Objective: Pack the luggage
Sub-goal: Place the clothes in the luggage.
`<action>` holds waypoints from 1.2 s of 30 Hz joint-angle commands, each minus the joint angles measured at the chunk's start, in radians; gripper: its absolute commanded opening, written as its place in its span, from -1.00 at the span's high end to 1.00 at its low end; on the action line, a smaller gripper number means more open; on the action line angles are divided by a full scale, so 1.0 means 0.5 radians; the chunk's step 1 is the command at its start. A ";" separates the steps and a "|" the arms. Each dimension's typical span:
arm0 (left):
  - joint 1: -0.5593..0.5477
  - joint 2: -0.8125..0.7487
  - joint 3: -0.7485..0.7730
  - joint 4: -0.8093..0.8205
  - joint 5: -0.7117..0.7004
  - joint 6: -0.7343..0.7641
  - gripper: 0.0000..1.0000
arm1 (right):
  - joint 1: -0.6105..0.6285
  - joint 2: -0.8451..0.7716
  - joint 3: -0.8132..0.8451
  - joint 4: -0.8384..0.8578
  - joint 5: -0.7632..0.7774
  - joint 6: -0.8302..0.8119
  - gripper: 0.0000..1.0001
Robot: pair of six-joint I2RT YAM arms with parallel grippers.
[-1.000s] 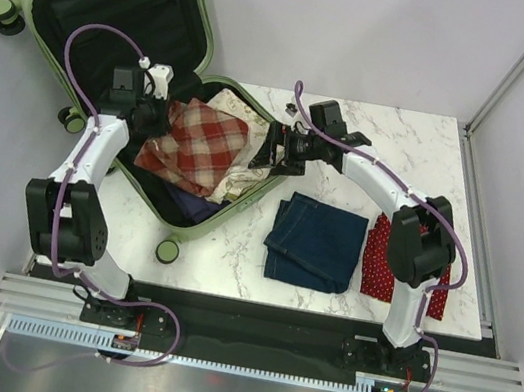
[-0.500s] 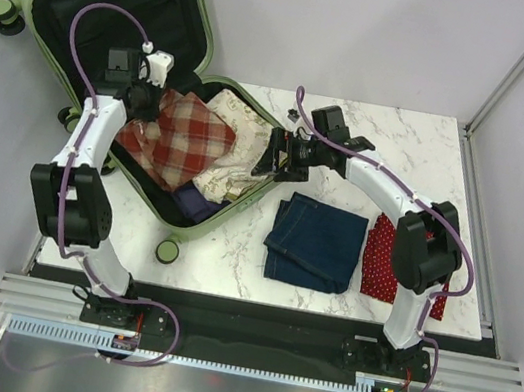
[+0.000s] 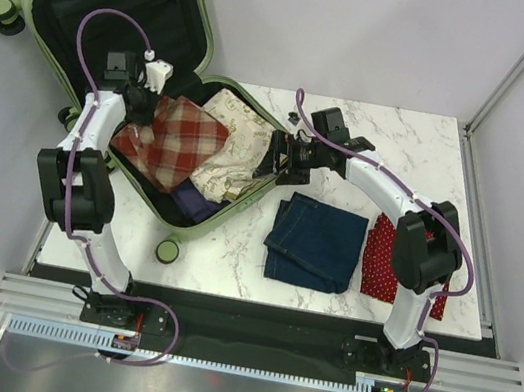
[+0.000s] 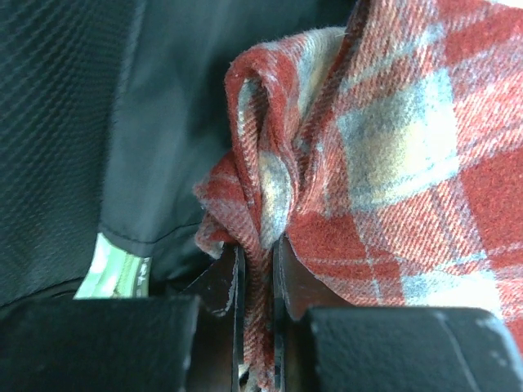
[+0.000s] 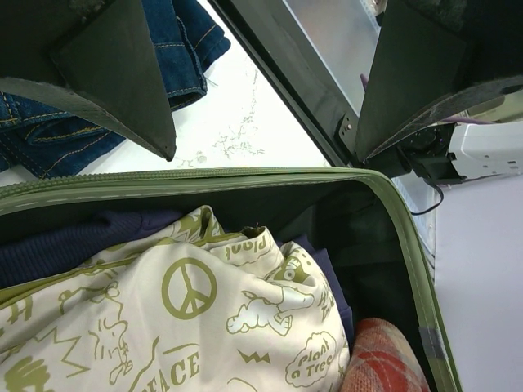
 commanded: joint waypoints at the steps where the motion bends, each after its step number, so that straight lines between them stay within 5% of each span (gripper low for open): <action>1: 0.087 -0.016 0.066 0.005 0.004 0.181 0.95 | -0.002 -0.001 0.042 -0.010 -0.015 -0.037 -0.96; 30: 0.139 0.435 0.419 -0.066 0.051 0.163 0.95 | -0.005 0.097 0.112 -0.160 -0.003 -0.071 -0.96; 36: 0.130 0.444 0.478 -0.053 -0.060 -0.002 0.48 | -0.002 0.122 0.140 -0.173 -0.009 -0.064 -0.96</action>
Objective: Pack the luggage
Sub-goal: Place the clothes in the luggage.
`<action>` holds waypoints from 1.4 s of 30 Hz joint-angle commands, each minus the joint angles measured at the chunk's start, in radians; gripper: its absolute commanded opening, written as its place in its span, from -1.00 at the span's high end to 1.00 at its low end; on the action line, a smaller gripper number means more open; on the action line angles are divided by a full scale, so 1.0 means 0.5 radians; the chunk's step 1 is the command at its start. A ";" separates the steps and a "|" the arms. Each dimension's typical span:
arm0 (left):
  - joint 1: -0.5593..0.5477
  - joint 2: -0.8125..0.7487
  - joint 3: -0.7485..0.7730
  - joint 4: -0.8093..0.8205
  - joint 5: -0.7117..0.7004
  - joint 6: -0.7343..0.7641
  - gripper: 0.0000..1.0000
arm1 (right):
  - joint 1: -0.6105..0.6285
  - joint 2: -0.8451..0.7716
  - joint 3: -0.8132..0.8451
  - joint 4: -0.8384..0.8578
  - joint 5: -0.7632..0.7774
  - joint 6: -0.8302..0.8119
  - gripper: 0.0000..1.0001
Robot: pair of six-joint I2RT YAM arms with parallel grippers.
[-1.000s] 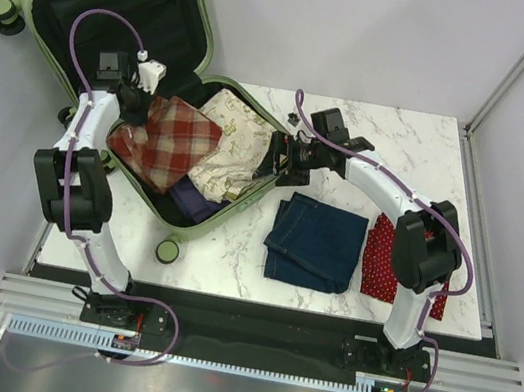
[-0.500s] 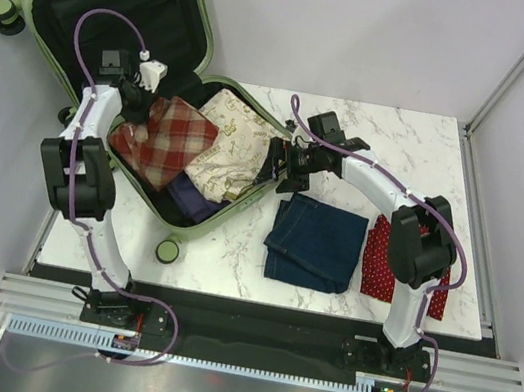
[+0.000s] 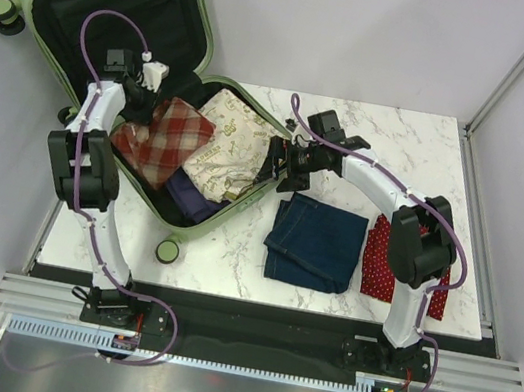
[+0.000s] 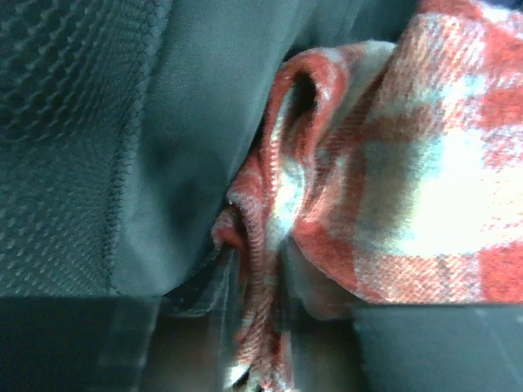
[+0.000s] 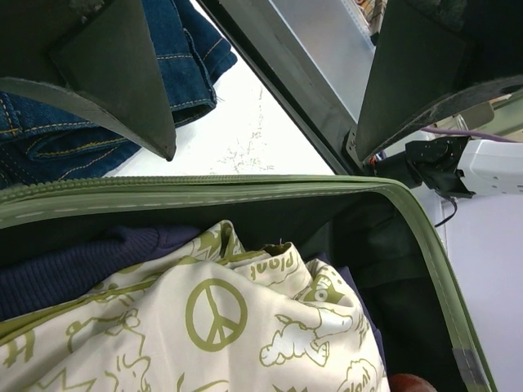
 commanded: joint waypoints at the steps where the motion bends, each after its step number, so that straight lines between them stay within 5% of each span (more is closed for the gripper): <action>1: 0.006 -0.011 0.075 0.116 -0.161 -0.106 0.23 | -0.002 0.020 0.099 -0.018 0.012 -0.008 -0.96; 7: -0.013 -0.179 0.004 0.162 -0.357 -0.260 -0.51 | -0.002 -0.017 0.115 -0.036 0.018 -0.039 -0.96; 13: -0.010 -0.351 0.038 0.178 -0.635 -0.330 -0.76 | 0.001 -0.088 0.069 -0.033 0.052 -0.066 -0.96; 22: -0.068 -0.590 -0.060 0.205 -0.814 -0.453 -0.82 | 0.001 -0.192 -0.005 -0.033 0.089 -0.106 -0.96; 30: -0.552 -0.713 -0.226 0.214 -0.484 -0.716 -0.83 | 0.001 -0.226 -0.008 0.003 0.122 -0.088 -0.96; 35: -0.648 -0.652 -0.269 0.270 -0.173 -1.145 -0.82 | 0.001 -0.235 -0.011 0.028 0.119 -0.072 -0.96; 42: -0.672 -0.477 -0.526 0.429 0.047 -1.309 -0.79 | 0.004 -0.266 -0.082 0.068 0.122 -0.048 -0.96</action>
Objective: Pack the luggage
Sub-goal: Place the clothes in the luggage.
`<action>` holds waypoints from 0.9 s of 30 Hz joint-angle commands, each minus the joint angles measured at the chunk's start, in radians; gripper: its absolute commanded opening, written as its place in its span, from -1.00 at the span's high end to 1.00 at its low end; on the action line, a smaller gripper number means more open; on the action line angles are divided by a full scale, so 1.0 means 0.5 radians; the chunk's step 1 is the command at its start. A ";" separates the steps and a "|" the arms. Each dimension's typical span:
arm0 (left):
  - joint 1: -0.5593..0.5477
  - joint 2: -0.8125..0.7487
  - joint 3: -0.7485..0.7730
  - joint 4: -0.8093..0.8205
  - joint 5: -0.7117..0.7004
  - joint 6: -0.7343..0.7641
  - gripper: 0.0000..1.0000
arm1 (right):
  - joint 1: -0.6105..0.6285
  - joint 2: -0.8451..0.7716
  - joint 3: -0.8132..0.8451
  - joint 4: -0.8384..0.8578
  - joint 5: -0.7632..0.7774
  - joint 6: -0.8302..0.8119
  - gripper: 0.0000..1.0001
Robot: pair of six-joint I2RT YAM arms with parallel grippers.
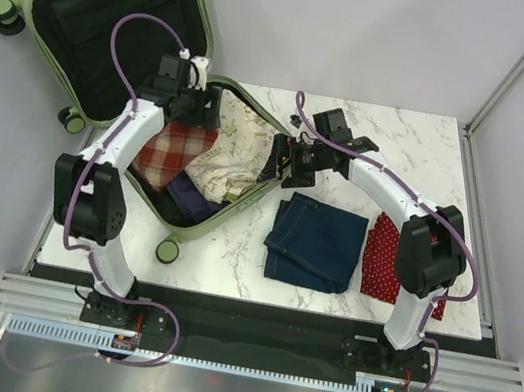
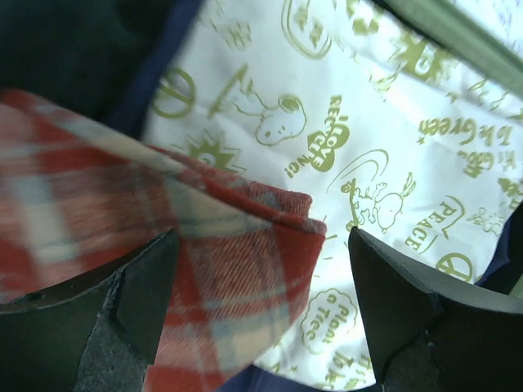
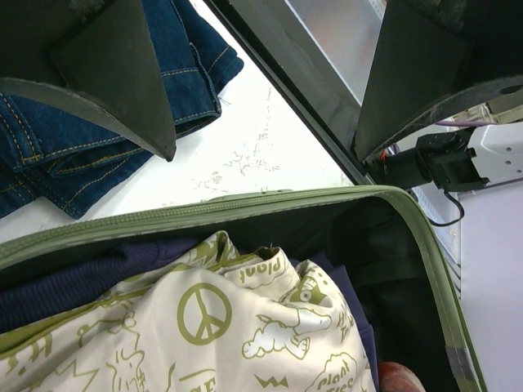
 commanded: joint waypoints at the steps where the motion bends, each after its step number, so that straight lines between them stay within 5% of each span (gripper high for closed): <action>1: -0.006 0.151 -0.115 0.126 0.233 -0.198 -0.79 | 0.007 -0.111 -0.040 0.076 0.018 0.000 -0.96; 18: -0.040 0.390 -0.590 0.298 0.353 0.032 -0.77 | 0.007 -0.154 -0.095 0.088 0.024 -0.015 -0.96; 27: -0.101 -0.042 -0.349 0.283 0.185 -0.069 -0.81 | -0.002 -0.292 -0.119 0.076 0.079 0.003 -0.96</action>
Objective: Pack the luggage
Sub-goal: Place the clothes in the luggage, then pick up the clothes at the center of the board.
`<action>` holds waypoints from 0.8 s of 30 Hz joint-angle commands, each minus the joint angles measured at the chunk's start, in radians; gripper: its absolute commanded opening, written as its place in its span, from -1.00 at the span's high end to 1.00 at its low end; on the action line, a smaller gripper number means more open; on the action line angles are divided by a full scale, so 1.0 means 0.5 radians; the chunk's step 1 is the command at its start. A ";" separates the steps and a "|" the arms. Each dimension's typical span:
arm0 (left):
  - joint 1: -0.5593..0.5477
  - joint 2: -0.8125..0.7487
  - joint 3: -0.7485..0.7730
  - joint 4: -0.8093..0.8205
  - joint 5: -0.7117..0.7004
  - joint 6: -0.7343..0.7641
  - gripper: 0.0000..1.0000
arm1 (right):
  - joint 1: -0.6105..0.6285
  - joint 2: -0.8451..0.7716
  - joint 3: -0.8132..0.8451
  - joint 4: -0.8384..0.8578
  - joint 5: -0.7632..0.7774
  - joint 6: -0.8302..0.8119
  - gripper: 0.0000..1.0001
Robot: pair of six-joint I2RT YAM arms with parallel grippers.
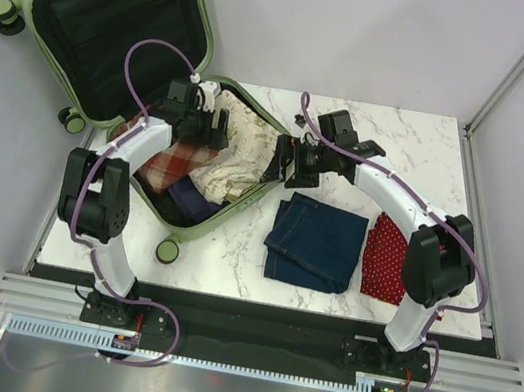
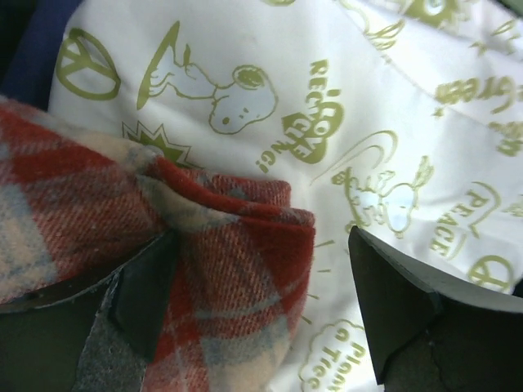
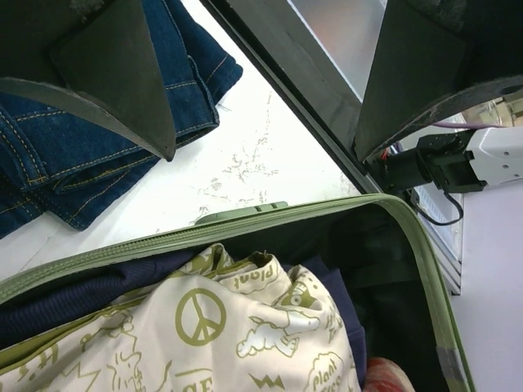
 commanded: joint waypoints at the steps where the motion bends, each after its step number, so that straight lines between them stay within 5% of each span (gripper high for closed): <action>1: -0.063 -0.170 0.164 -0.206 -0.043 -0.100 -0.82 | -0.002 -0.170 -0.015 0.034 0.049 0.014 -0.96; 6: -0.142 -0.418 0.340 -0.215 -0.196 -0.131 -0.86 | -0.088 -0.385 -0.190 -0.073 0.174 0.005 -0.96; 12: -0.531 -0.550 0.172 -0.249 -0.261 -0.152 -0.86 | -0.327 -0.710 -0.643 -0.227 0.291 -0.066 -0.96; 19: -1.135 -0.425 -0.071 -0.246 -0.233 -0.409 -0.78 | -0.474 -0.901 -1.064 -0.371 0.395 -0.084 -0.96; 24: -1.299 -0.357 -0.188 -0.218 -0.157 -0.652 -0.77 | -0.511 -0.965 -1.208 -0.481 0.503 -0.118 -0.96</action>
